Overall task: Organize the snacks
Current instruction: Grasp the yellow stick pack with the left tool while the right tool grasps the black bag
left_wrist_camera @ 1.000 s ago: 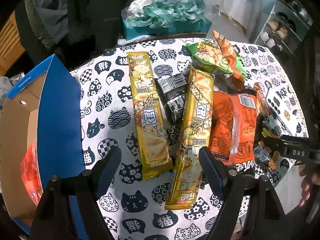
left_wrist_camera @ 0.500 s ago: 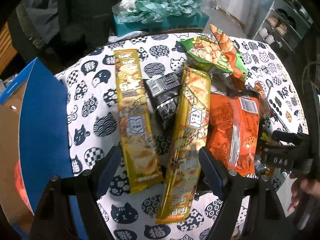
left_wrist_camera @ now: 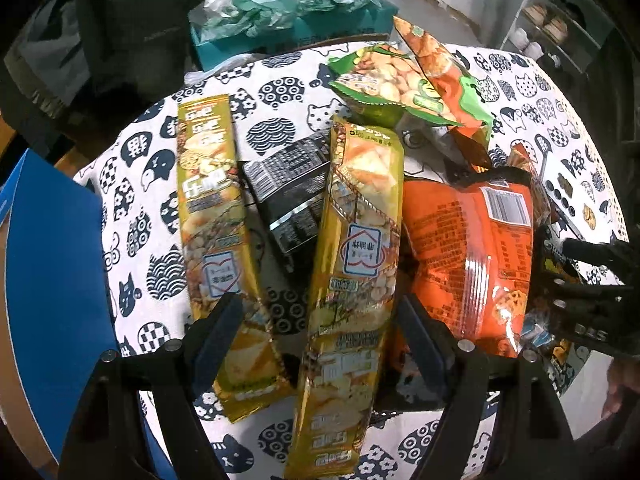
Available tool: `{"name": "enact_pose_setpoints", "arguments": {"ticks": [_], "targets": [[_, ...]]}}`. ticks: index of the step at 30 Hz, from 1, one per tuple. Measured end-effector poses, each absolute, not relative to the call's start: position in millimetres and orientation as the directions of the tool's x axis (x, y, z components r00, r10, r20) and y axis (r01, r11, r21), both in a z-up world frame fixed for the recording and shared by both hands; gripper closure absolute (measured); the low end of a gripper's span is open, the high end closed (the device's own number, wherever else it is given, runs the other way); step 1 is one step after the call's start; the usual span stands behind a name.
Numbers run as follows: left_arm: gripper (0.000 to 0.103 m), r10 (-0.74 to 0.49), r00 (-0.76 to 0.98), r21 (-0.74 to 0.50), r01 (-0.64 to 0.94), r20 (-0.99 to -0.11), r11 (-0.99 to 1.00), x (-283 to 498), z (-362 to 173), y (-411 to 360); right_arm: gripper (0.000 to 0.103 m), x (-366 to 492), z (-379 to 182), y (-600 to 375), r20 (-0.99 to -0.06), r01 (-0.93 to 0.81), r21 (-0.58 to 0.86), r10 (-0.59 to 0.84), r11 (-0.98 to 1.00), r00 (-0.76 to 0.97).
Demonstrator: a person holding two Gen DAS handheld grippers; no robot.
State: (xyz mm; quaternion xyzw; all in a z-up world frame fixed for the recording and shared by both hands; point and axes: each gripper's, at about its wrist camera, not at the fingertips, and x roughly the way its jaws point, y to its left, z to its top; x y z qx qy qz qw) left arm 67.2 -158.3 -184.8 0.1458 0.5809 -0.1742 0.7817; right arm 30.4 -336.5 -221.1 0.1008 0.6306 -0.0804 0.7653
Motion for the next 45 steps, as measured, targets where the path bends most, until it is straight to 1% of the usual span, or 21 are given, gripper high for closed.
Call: {"name": "enact_pose_setpoints", "arguments": {"ticks": [3, 6, 10, 14, 16, 18, 22, 29, 32, 34, 35, 37, 38, 39, 40, 43, 45], "targets": [[0.022, -0.107, 0.259, 0.023, 0.454, -0.96, 0.891, 68, -186, -164, 0.022, 20, -210, -342, -0.98, 0.274, 0.08, 0.025, 0.958, 0.199], [0.022, -0.097, 0.26, 0.04, 0.475, -0.961, 0.879, 66, -189, -170, 0.022, 11, -203, -340, -0.979, 0.256, 0.102, 0.052, 0.961, 0.196], [0.022, -0.083, 0.271, 0.067, 0.5, -0.959, 0.863, 63, -192, -175, 0.021, -1, -207, -336, -0.983, 0.222, 0.102, 0.064, 0.97, 0.172], [0.022, -0.093, 0.268, 0.058, 0.505, -0.959, 0.861, 62, -192, -174, 0.021, -27, -213, -334, -0.984, 0.271, 0.106, 0.061, 0.957, 0.17], [0.03, -0.105, 0.261, 0.045, 0.512, -0.96, 0.858, 60, -192, -174, 0.021, -30, -213, -334, -0.984, 0.257, 0.101, 0.059, 0.961, 0.166], [0.05, -0.115, 0.213, 0.013, 0.519, -0.97, 0.855, 58, -196, -175, 0.02, -33, -217, -337, -0.986, 0.223, 0.081, 0.046, 0.971, 0.158], [0.057, -0.081, 0.189, 0.031, 0.523, -0.979, 0.852, 53, -209, -175, 0.019, -31, -223, -329, -0.989, 0.199, 0.07, 0.041, 0.977, 0.144], [0.057, -0.115, 0.166, -0.017, 0.502, -0.979, 0.864, 56, -215, -171, 0.019, -5, -237, -311, -0.991, 0.15, 0.057, 0.038, 0.987, 0.125], [0.067, -0.111, 0.18, -0.005, 0.505, -0.977, 0.863, 56, -215, -170, 0.019, -6, -243, -307, -0.991, 0.139, 0.053, 0.035, 0.989, 0.127], [0.069, -0.12, 0.183, -0.012, 0.503, -0.976, 0.864, 56, -215, -166, 0.02, -6, -246, -305, -0.99, 0.126, 0.051, 0.033, 0.991, 0.137], [0.07, -0.121, 0.186, -0.011, 0.504, -0.975, 0.864, 56, -215, -165, 0.023, -8, -245, -304, -0.989, 0.12, 0.057, 0.04, 0.991, 0.144], [0.071, -0.117, 0.199, 0.001, 0.512, -0.973, 0.859, 56, -213, -161, 0.042, -9, -242, -304, -0.986, 0.108, 0.062, 0.044, 0.992, 0.16], [0.071, -0.117, 0.205, 0.005, 0.514, -0.972, 0.858, 54, -212, -159, 0.047, -10, -240, -303, -0.984, 0.106, 0.075, 0.056, 0.992, 0.168], [0.072, -0.116, 0.213, 0.01, 0.516, -0.97, 0.857, 52, -210, -158, 0.06, -14, -237, -307, -0.983, 0.106, 0.082, 0.063, 0.991, 0.174], [0.072, -0.117, 0.218, 0.012, 0.516, -0.969, 0.857, 48, -206, -159, 0.067, -15, -235, -306, -0.982, 0.107, 0.08, 0.06, 0.991, 0.178], [0.072, -0.122, 0.25, 0.025, 0.512, -0.96, 0.859, 43, -194, -156, 0.074, -19, -225, -307, -0.981, 0.102, 0.059, 0.039, 0.993, 0.189], [0.072, -0.122, 0.283, 0.041, 0.509, -0.952, 0.86, 38, -184, -156, 0.076, -22, -218, -308, -0.979, 0.107, 0.058, 0.036, 0.993, 0.202]]}}
